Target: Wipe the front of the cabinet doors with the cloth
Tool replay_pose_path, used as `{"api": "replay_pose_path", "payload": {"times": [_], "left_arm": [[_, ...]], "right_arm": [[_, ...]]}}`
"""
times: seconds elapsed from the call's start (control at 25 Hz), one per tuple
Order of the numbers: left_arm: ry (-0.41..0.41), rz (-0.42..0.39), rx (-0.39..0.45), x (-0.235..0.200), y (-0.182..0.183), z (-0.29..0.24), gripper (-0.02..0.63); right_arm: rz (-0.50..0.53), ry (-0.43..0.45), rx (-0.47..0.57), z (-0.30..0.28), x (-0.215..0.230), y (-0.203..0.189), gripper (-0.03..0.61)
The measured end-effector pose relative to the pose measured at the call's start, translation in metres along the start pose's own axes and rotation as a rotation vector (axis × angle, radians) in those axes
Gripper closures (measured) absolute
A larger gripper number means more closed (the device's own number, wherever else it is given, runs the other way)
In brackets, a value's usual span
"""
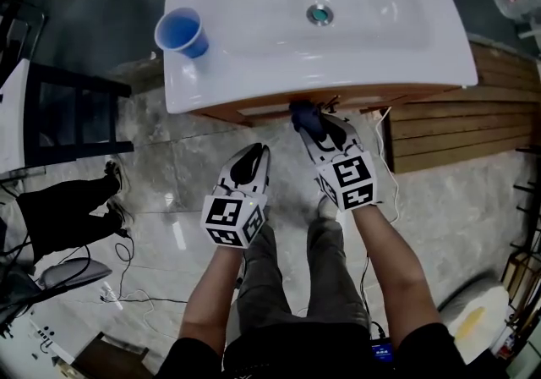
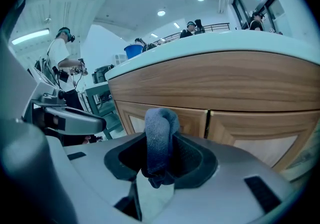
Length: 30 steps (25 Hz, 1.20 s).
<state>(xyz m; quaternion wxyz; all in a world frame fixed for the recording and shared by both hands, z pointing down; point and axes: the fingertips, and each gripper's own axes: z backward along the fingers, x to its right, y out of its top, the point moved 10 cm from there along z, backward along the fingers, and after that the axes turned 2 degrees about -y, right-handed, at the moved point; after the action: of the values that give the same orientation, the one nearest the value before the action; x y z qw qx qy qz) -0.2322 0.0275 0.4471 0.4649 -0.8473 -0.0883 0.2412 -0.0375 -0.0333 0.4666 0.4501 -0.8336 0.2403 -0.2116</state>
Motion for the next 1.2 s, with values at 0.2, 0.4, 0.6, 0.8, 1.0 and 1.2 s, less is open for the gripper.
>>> {"api": "replay_pose_path", "payload": {"times": [0.2, 0.4, 0.6, 0.8, 1.0, 1.2], "left_arm": [[-0.02, -0.009, -0.007, 0.02, -0.001, -0.016, 0.568], [-0.026, 0.006, -0.001, 0.033, -0.003, -0.021, 0.568], [-0.019, 0.02, -0.01, 0.021, -0.007, -0.009, 0.568], [0.018, 0.023, -0.021, -0.011, -0.012, 0.014, 0.568], [0.076, 0.031, -0.029, -0.053, -0.015, 0.043, 0.568], [0.122, 0.046, -0.022, -0.092, -0.017, 0.063, 0.568]], "right_arm": [[-0.007, -0.038, 0.008, 0.016, 0.025, -0.004, 0.425], [-0.024, -0.063, 0.015, 0.034, 0.036, -0.01, 0.425], [-0.025, -0.015, 0.034, 0.034, 0.011, -0.01, 0.425], [-0.015, 0.057, 0.028, 0.007, -0.031, -0.012, 0.425], [-0.001, 0.119, -0.006, -0.028, -0.074, -0.016, 0.425], [-0.002, 0.156, -0.02, -0.062, -0.107, -0.014, 0.425]]}}
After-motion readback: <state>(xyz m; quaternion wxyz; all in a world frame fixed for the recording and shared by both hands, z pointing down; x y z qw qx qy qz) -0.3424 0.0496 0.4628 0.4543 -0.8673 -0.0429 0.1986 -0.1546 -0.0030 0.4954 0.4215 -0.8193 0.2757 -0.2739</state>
